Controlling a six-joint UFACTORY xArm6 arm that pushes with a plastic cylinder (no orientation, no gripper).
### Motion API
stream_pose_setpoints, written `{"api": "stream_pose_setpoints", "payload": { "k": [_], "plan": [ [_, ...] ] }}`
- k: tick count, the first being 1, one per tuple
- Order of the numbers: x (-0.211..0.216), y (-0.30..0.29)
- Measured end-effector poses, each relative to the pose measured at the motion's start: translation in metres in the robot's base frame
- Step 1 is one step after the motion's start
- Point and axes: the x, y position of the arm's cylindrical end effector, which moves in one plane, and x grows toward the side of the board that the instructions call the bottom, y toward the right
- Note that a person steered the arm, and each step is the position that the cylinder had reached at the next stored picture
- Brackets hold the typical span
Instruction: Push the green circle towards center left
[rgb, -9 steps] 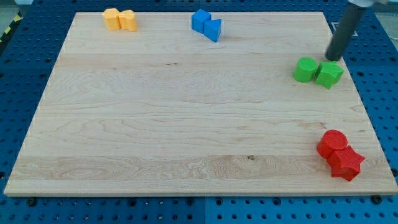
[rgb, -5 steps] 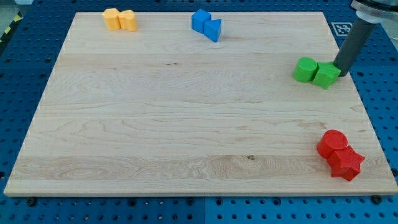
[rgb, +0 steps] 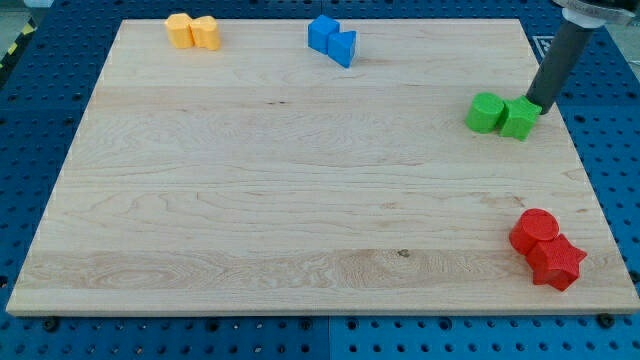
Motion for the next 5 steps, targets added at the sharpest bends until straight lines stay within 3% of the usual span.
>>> {"api": "stream_pose_setpoints", "payload": {
  "k": [2, 5],
  "plan": [
    [0.027, -0.014],
    [0.0, -0.059]
  ]
}}
